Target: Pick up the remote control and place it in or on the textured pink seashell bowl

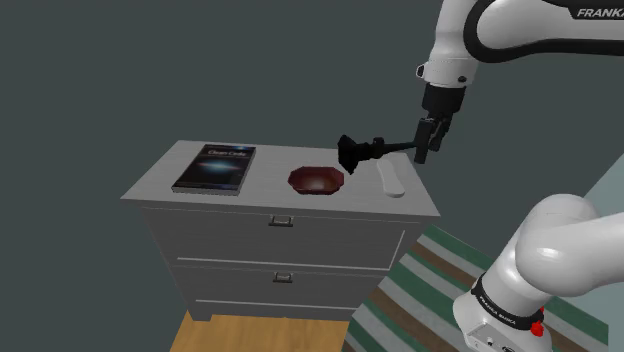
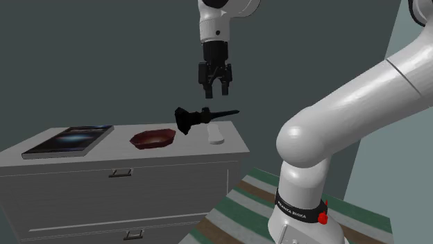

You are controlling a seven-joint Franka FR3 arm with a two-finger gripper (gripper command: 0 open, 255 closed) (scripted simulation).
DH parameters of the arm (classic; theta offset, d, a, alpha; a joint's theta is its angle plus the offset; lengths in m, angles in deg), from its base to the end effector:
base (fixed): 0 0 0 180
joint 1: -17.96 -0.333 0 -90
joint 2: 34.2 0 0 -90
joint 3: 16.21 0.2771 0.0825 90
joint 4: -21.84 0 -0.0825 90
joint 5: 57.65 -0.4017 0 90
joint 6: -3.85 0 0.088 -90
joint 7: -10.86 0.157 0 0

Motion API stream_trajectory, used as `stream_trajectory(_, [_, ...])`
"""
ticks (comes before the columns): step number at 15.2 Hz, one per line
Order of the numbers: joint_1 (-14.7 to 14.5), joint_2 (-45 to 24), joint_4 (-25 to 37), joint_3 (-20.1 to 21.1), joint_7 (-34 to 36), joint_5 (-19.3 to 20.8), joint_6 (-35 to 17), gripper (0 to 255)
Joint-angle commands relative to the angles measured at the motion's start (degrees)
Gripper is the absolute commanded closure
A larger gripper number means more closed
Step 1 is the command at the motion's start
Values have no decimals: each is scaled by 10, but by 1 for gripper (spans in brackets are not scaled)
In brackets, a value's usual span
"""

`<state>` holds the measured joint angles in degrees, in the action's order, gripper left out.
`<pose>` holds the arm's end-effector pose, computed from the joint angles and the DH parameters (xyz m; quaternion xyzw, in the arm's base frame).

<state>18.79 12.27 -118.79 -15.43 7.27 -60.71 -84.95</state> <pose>0.3356 0.0081 0.4724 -0.9983 -0.0278 0.0460 0.0233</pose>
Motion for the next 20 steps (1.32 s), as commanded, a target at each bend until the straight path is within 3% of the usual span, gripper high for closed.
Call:
stream_trajectory(1, [0,0,0,0,0,0,0,0])
stream_trajectory(10, [70,-131,-28,-9,97,10,-179,0])
stream_trajectory(20, [140,-299,-9,-36,203,24,-352,0])
